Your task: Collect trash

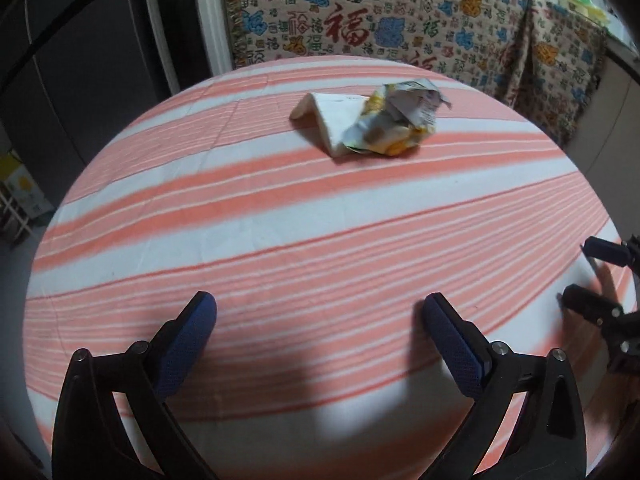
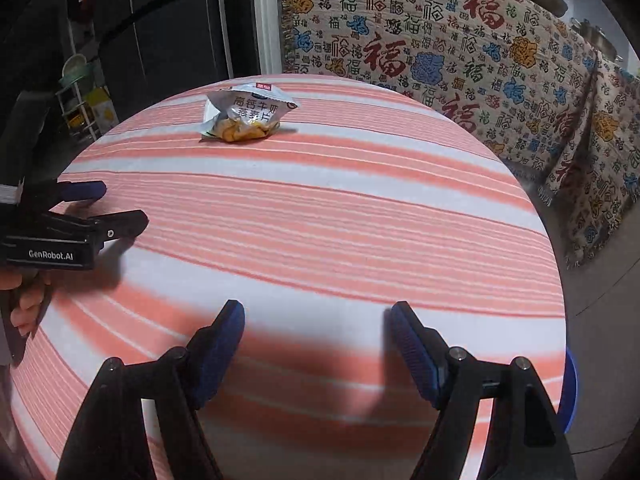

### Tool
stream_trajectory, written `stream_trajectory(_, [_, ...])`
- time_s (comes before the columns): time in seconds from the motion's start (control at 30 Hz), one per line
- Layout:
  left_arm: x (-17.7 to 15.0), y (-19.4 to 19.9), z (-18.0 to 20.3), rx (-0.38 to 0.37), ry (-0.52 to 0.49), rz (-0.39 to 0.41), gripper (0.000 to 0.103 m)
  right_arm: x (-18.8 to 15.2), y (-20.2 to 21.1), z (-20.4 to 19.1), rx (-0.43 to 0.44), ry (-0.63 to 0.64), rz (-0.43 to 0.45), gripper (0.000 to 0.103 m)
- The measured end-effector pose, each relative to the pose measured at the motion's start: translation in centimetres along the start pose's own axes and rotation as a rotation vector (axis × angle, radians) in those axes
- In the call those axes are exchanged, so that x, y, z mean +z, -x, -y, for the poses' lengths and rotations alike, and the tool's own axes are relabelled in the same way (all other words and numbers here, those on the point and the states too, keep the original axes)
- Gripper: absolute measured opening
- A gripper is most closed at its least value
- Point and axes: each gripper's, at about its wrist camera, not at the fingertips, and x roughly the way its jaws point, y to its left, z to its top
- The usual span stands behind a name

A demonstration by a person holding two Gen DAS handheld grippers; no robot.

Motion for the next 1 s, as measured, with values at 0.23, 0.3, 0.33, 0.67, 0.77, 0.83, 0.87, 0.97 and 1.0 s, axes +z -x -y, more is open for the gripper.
stream_trajectory(0.23, [0.0, 0.1, -2.6, 0.052, 0.092, 0.002, 0.103, 8.6, -2.3, -1.7, 0.186, -0.222, 0.070, 0.079])
stream_trajectory(0.3, [0.0, -0.1, -2.5, 0.060, 0.086, 0.002, 0.103, 11.0, -3.2, -2.7, 0.214, -0.299, 0.117, 0.079])
stream_trajectory(0.33, [0.1, -0.1, -2.6, 0.056, 0.089, 0.001, 0.103, 12.0, -3.9, -3.1, 0.214, -0.330, 0.130, 0.079])
stream_trajectory(0.67, [0.8, 0.4, -2.1, -0.027, 0.026, 0.027, 0.102, 10.0, -6.8, -2.4, 0.172, -0.278, 0.016, 0.010])
stream_trajectory(0.77, [3.0, 1.4, -1.4, -0.016, -0.055, 0.089, 0.102, 7.6, -4.7, -1.1, 0.165, -0.221, -0.010, 0.010])
stream_trajectory(0.83, [5.6, 1.3, -0.9, -0.046, -0.134, 0.130, 0.102, 6.0, -3.5, -0.3, 0.151, -0.170, -0.030, 0.013])
stream_trajectory(0.87, [6.7, 0.8, -0.7, -0.075, -0.164, 0.134, 0.102, 5.3, -2.9, -0.1, 0.146, -0.150, -0.038, 0.015])
stream_trajectory(0.97, [10.3, -1.7, -0.6, -0.186, -0.223, 0.121, 0.102, 2.6, -2.0, 0.5, 0.115, -0.124, -0.048, 0.069])
stream_trajectory(1.0, [11.4, -2.9, -0.5, -0.220, -0.246, 0.106, 0.102, 1.9, -1.8, 0.6, 0.114, -0.124, -0.045, 0.069])
